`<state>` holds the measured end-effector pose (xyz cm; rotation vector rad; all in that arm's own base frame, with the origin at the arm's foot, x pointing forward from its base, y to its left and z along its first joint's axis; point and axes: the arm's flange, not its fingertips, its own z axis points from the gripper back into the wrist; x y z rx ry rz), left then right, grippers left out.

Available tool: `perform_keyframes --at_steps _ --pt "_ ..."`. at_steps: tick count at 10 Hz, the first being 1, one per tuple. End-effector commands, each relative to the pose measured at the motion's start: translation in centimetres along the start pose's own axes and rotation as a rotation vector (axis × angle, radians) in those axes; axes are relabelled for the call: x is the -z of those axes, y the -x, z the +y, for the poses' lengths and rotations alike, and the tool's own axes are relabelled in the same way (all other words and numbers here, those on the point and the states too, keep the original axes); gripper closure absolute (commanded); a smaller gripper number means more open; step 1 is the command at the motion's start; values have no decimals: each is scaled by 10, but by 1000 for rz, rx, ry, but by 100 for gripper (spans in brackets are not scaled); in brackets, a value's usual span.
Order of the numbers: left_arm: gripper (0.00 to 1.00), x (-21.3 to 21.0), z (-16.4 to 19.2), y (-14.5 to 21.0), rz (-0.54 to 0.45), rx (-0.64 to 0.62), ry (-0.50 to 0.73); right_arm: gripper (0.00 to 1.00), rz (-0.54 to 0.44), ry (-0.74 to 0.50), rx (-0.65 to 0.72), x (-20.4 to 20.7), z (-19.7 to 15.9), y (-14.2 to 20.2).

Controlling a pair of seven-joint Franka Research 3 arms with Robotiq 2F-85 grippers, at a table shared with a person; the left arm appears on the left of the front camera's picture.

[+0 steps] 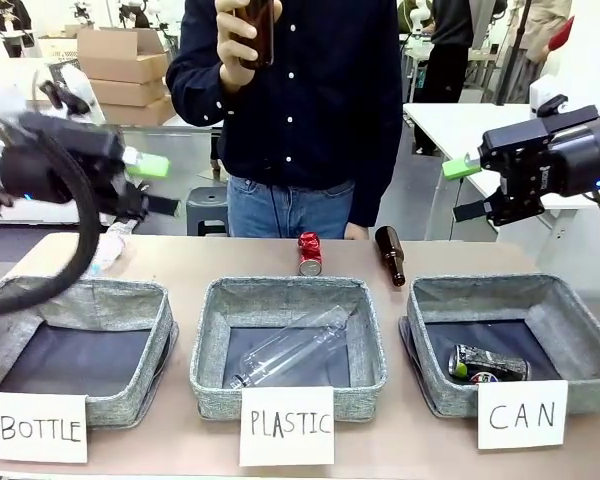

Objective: Sort the can waste into the basket.
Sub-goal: Pick up the can waste from the table and place it in the right Fabric basket.

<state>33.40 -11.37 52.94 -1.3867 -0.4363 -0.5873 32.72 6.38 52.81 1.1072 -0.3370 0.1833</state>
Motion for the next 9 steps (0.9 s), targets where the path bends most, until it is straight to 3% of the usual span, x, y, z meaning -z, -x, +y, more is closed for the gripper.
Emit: perform_keyframes --at_steps 1,2,9 --pt "0 -1 5 -5 43 -54 -27 0 6 -4 1 -2 0 1" --pt "0 0 0 0 0 0 0 0 6 -4 1 -2 0 1" --pt "0 0 0 0 0 0 0 0 6 -4 1 -2 0 1"
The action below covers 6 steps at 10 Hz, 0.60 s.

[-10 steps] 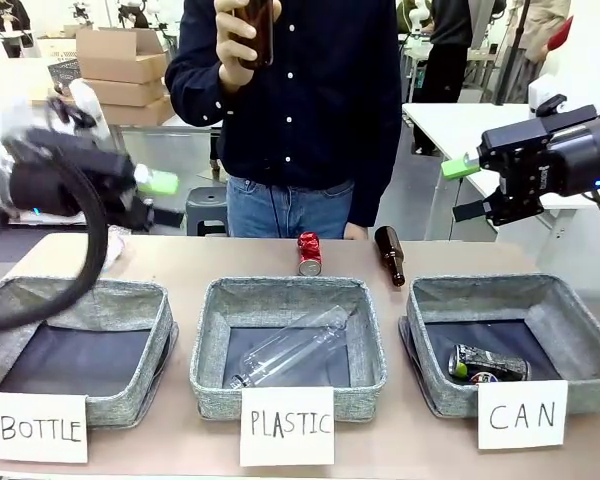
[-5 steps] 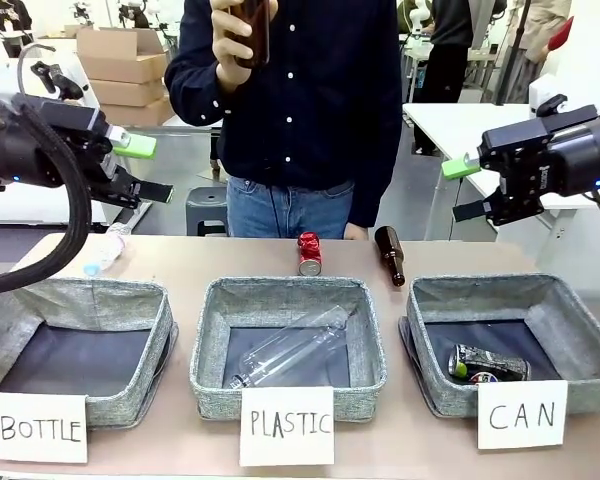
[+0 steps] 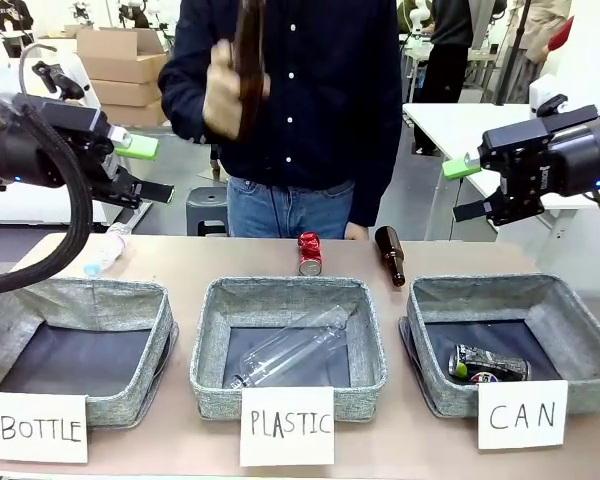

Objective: Sort the can waste into the basket.
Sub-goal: Pick up the can waste from the table and place it in the right Fabric basket.

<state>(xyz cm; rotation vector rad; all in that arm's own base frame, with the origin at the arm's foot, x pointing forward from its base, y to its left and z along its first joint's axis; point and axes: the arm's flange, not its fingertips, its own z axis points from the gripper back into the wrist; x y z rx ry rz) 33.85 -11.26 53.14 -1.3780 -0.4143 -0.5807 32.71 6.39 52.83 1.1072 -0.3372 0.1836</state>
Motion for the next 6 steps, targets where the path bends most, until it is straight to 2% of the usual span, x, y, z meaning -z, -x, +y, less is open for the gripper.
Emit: perform_keyframes --at_steps 1,4,6 --pt "0 2 -1 5 -14 17 7 0 6 -3 1 -2 0 1" --pt "0 2 -1 5 -14 17 7 0 0 0 0 0 0 0" --pt "0 2 -1 5 -14 17 7 0 69 299 -9 57 2 -42"
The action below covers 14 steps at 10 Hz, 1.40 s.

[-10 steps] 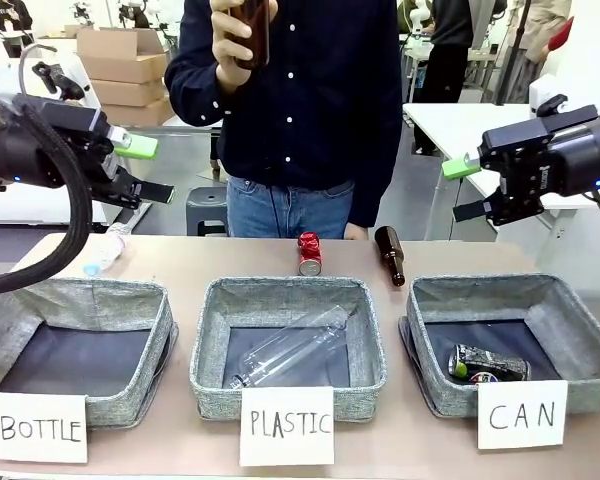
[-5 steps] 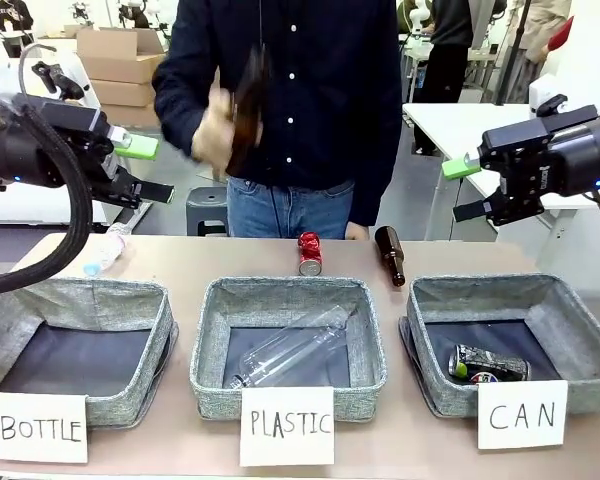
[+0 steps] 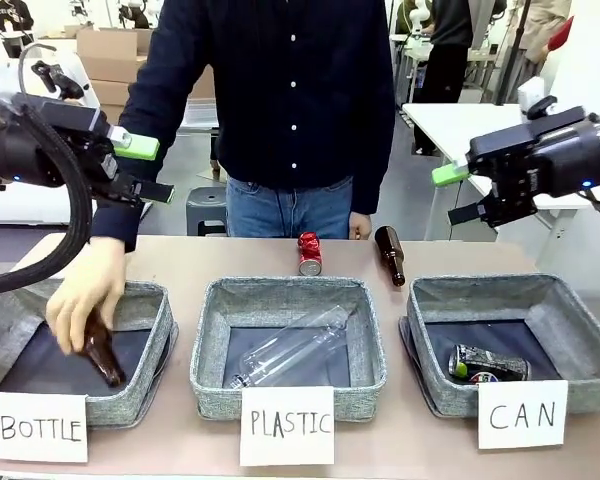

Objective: Sort the can waste into the basket.
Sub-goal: Pick up the can waste from the table and place it in the right Fabric basket.

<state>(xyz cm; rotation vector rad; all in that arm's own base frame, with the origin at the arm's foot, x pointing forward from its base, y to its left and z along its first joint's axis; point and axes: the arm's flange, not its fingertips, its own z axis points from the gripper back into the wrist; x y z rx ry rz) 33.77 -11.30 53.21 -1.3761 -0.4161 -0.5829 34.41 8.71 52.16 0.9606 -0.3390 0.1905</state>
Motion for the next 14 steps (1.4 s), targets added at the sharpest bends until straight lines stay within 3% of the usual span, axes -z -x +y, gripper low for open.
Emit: perform_keyframes --at_steps 1,2,3,4,5,6,8,9,11,13,14 --pt "0 1 0 4 -15 15 8 0 44 329 20 56 4 -49" --pt "0 1 0 4 -15 15 8 0 55 496 11 88 -4 -71" --pt "0 1 0 4 -15 15 8 0 72 575 3 108 -10 -78" --pt "0 1 0 4 -15 15 8 0 61 525 -29 109 -6 -69" --pt "0 1 0 4 -15 15 8 0 -30 345 -45 78 7 -48" --pt "0 1 0 4 -15 15 8 0 34 506 -81 115 -7 -63" --pt "0 1 0 4 -15 15 8 0 26 478 -75 110 -6 -65" --pt "0 1 0 4 -15 15 8 0 -61 493 -51 121 -4 -81" --pt "0 1 0 4 -15 15 8 0 -80 598 -13 181 -12 -149" --pt "0 1 0 4 -15 15 8 0 46 635 -13 238 -20 -179" --pt "0 1 0 4 -15 15 8 0 62 680 -4 266 -26 -188"
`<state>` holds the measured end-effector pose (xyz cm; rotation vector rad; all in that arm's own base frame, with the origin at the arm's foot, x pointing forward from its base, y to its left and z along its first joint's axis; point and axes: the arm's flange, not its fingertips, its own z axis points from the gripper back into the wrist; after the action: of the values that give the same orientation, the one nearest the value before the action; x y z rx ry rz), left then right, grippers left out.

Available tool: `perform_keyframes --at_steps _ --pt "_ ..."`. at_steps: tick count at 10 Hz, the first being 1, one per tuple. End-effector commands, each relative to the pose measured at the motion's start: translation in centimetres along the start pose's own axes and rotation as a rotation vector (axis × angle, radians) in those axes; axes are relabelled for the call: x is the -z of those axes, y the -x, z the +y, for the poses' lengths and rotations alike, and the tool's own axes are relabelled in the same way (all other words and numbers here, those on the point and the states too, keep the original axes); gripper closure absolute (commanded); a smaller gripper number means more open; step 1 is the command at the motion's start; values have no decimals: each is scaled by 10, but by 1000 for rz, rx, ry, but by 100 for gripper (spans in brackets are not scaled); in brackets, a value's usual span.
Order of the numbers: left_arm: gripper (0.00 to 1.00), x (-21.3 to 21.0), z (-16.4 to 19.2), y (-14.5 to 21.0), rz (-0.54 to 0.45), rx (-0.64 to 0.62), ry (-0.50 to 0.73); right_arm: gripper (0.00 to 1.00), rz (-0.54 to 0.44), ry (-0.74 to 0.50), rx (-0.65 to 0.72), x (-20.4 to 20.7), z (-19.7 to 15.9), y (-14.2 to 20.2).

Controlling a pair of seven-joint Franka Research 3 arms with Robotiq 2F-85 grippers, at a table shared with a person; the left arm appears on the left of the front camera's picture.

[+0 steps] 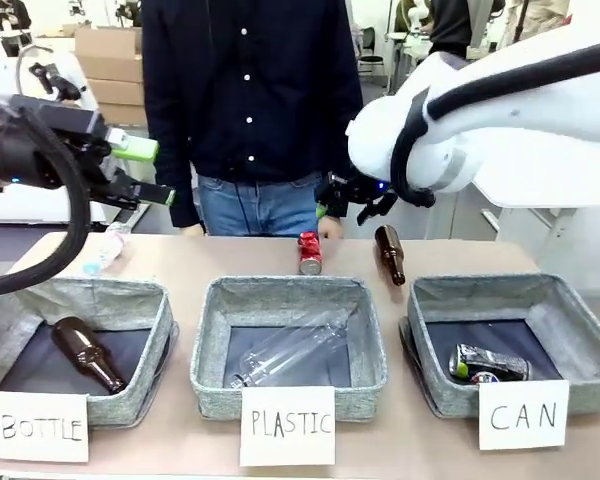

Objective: Sort the can waste into the basket.
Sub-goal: Pick up the can waste from the table and place it in the right Fabric basket.

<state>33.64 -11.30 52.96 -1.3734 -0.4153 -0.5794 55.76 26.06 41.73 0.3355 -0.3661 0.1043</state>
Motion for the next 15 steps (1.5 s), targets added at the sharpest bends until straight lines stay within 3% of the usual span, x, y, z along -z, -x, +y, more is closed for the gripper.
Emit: perform_keyframes --at_steps 1,2,3,6,9,10,11,12,14,15 --pt "0 1 -1 2 -14 17 11 0 108 67 -14 36 42 -33" --pt "0 1 -1 2 -14 17 11 0 127 145 -10 63 48 -38" --pt "0 1 -1 2 -14 17 11 0 189 156 -14 87 51 -45" --pt "0 1 -1 2 -14 17 11 0 246 254 -10 153 44 -61" --pt "0 1 -1 2 -14 17 11 0 230 278 -4 157 32 -58" --pt "0 1 -1 2 -14 17 11 57 216 265 -9 155 31 -57" --pt "0 1 -1 2 -14 17 11 58 196 264 -15 155 29 -58" --pt "0 1 -1 2 -14 17 11 100 188 259 -16 153 27 -58" --pt "0 1 -1 2 -14 17 11 100 182 258 -10 151 24 -58" --pt "0 1 -1 2 -14 17 11 85 180 252 -6 150 23 -57"
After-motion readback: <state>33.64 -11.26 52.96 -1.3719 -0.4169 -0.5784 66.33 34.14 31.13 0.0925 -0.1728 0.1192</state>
